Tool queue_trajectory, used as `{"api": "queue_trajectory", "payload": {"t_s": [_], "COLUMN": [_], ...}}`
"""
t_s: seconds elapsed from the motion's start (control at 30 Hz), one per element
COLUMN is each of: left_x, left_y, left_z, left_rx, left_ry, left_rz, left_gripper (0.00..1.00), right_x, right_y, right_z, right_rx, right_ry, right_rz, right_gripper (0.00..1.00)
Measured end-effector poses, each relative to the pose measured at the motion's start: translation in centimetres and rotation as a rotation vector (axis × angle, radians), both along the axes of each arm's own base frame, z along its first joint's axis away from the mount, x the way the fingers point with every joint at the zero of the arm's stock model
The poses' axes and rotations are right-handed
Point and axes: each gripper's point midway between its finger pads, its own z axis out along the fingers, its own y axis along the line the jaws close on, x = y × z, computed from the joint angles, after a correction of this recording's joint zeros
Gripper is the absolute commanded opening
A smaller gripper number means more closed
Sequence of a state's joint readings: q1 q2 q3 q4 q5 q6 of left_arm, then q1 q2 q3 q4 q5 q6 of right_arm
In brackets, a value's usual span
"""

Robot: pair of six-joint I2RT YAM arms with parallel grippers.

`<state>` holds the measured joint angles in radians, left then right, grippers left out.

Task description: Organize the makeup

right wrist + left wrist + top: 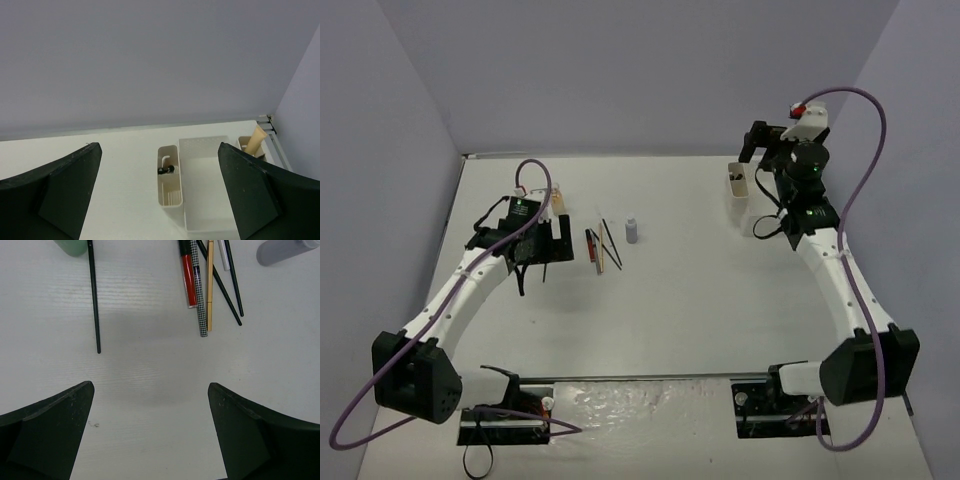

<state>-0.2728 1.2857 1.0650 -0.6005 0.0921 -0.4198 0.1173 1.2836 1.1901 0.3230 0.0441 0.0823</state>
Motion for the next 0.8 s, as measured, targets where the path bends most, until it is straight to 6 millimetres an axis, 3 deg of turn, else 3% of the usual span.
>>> {"api": "queue_trajectory", "payload": {"t_s": [0.13, 0.27, 0.4, 0.53, 0.7, 0.8], "left_x": [0.3, 1.7, 3.3, 4.6, 5.6, 6.6], "left_y": [-0.8, -1.7, -2.9, -4.2, -5.2, -5.4], "left_z": [-1.6, -2.4, -3.8, -6.2, -8.7, -9.1], "left_rx": [-0.026, -0.047, -0.066, -0.071, -0.054, -0.045], "left_ry": [0.071, 0.11, 0.153, 0.208, 0.268, 0.268], "left_rz": [0.018, 0.046, 0.075, 0.094, 0.121, 0.14], "left_gripper": [0.92, 0.8, 0.68, 0.53, 0.48, 0.45], "right_x": [-5.7, -10.7, -13.8, -15.2, -15.7, -16.0], "right_y": [-0.2, 0.0, 0.3, 0.5, 1.3, 1.6], "right_z": [1.6, 0.1, -1.5, -2.4, -3.4, -3.8], "right_rx": [0.051, 0.101, 0.13, 0.147, 0.162, 0.167], "right_ry": [-0.018, 0.004, 0.023, 0.041, 0.066, 0.074], "right_rz": [0.013, 0.049, 0.075, 0.092, 0.136, 0.154], "right_gripper": [1.0, 1.0, 1.0, 1.0, 1.0, 1.0]}}
